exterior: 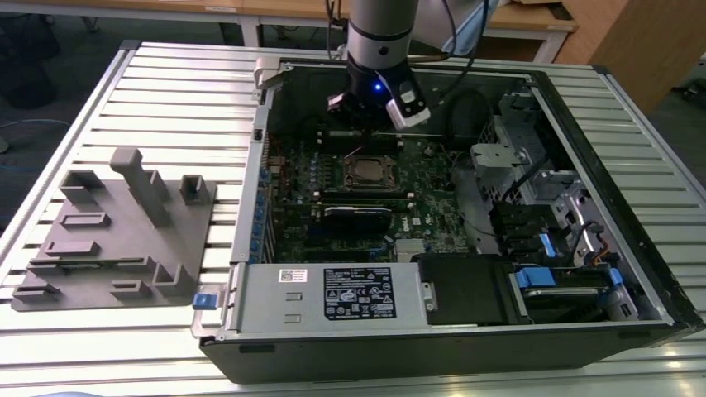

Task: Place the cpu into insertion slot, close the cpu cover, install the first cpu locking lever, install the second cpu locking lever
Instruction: 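Install the first cpu locking lever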

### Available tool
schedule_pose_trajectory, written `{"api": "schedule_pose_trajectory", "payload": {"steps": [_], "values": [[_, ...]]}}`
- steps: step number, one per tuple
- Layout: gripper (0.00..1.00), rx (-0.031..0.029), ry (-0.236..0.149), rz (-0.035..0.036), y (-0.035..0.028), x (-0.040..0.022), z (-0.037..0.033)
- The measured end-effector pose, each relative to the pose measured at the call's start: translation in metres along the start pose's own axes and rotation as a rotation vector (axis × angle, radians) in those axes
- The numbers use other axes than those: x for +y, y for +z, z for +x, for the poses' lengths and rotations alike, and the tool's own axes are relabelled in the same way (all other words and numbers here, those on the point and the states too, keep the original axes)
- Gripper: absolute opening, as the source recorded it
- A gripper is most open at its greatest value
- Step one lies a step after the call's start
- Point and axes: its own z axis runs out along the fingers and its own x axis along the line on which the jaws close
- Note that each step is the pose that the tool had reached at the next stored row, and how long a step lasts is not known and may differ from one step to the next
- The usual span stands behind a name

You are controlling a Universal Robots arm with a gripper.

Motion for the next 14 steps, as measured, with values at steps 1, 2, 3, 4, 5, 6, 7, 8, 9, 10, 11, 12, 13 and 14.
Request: {"api": "schedule_pose_trajectory", "payload": {"steps": [1, 2, 3, 4, 5, 6, 7, 8, 9, 10, 11, 12, 13, 14], "values": [[0.11, 0.0, 0.0, 0.0, 0.0003, 0.0, 0.0], [0.11, 0.0, 0.0, 0.0, 0.0008, -0.0001, -0.0001], [0.11, 0.0, 0.0, 0.0, 0.0012, -0.0002, -0.0004], [0.11, 0.0, 0.0, 0.0, 0.0017, -0.0002, -0.0007], [0.11, 0.0, 0.0, 0.0002, 0.0023, -0.0003, -0.0012], [0.11, 0.0, 0.0, 0.0003, 0.0028, -0.0004, -0.0018], [0.11, 0.0, 0.0, 0.0003, 0.0033, -0.0005, -0.0024], [0.11, 0.0, 0.0, 0.0005, 0.0038, -0.0006, -0.0031], [0.11, -0.0005, 0.0, 0.0001, 0.0044, -0.0006, -0.0039], [0.11, -0.0002, 0.0, 0.0004, 0.0047, -0.0007, -0.0045], [0.11, 0.0001, 0.0, 0.0007, 0.0047, -0.0008, -0.0049], [0.11, 0.0, 0.0, 0.0007, 0.0048, -0.0008, -0.0051], [0.11, 0.0001, 0.0, 0.0008, 0.0048, -0.0008, -0.0051], [0.11, -0.0001, 0.0, 0.0006, 0.0048, -0.0008, -0.0052]]}}
